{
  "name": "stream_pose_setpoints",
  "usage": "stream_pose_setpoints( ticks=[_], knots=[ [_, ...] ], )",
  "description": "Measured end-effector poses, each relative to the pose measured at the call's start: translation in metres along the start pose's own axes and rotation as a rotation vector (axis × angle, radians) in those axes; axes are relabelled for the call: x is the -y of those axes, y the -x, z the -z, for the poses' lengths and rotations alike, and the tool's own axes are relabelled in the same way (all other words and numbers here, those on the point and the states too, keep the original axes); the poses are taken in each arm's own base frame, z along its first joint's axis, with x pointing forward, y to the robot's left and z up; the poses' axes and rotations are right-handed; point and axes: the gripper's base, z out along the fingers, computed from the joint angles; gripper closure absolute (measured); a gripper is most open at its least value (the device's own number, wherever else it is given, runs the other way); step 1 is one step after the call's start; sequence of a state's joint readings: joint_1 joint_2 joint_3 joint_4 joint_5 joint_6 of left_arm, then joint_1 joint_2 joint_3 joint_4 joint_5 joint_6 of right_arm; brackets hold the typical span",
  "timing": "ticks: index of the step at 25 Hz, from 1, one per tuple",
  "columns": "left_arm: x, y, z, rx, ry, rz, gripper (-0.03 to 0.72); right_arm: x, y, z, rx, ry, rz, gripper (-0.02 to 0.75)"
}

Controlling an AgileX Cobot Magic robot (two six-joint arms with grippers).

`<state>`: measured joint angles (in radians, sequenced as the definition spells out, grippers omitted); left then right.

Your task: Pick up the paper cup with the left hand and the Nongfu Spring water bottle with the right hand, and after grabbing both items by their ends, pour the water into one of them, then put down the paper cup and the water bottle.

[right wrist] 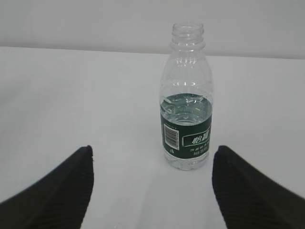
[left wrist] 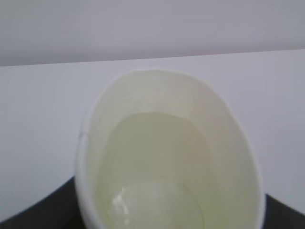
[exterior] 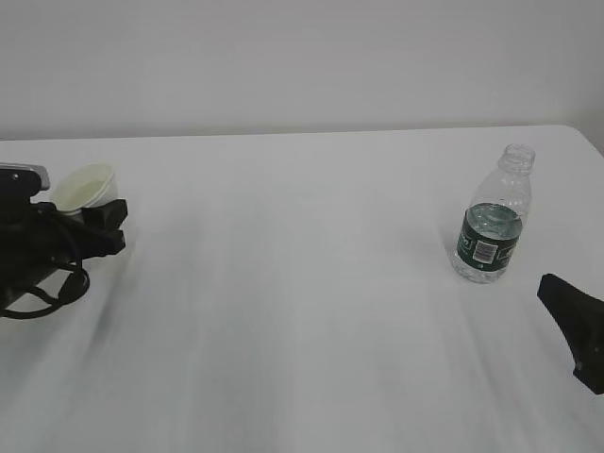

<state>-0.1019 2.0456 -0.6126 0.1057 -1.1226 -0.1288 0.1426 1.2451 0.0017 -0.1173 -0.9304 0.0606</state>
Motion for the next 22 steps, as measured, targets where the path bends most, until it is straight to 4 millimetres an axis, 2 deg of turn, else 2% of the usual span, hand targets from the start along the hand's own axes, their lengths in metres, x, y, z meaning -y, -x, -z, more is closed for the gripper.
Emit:
stream_pose_setpoints(
  ticks=[15, 22],
  knots=[
    [-0.004, -0.009, -0.029, 0.014, -0.001, -0.001, 0.27, 0.0, 0.0, 0.0, 0.001, 0.0, 0.0, 0.148],
    [-0.004, -0.013, -0.033, 0.008, -0.001, -0.001, 0.274, 0.0, 0.0, 0.0, 0.004, 0.0, 0.0, 0.148]
  ],
)
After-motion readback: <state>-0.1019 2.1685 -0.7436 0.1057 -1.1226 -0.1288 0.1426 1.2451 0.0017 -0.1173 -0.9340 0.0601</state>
